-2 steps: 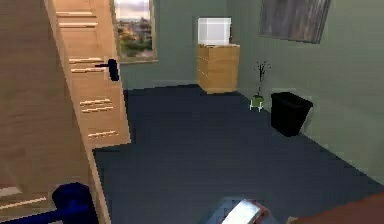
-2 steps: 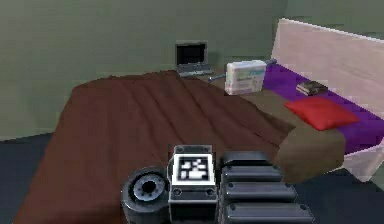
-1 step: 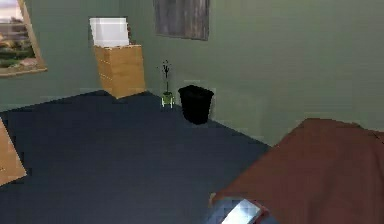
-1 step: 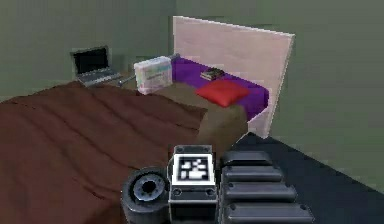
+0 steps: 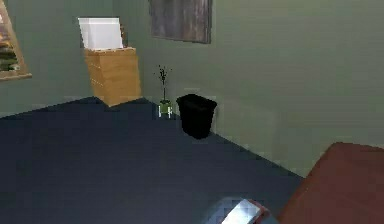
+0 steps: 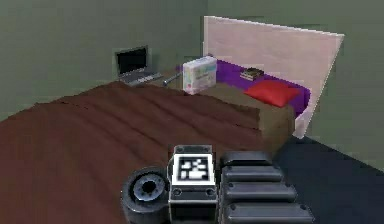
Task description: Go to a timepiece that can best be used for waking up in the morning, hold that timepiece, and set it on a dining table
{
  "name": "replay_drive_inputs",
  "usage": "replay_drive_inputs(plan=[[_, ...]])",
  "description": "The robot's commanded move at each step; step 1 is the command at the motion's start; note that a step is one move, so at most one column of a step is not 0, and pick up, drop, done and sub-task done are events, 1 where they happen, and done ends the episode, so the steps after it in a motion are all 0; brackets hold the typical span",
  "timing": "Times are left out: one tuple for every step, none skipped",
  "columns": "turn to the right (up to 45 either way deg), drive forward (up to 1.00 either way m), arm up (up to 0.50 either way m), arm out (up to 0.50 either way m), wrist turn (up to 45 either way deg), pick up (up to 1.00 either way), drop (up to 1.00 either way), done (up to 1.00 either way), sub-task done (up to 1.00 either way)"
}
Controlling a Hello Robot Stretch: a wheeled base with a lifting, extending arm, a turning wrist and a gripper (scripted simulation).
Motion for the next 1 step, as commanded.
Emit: replay_drive_inputs(plan=[[-39.0,0.00,0.00,0.00,0.0,0.00,0.00,0.00,0.00]])
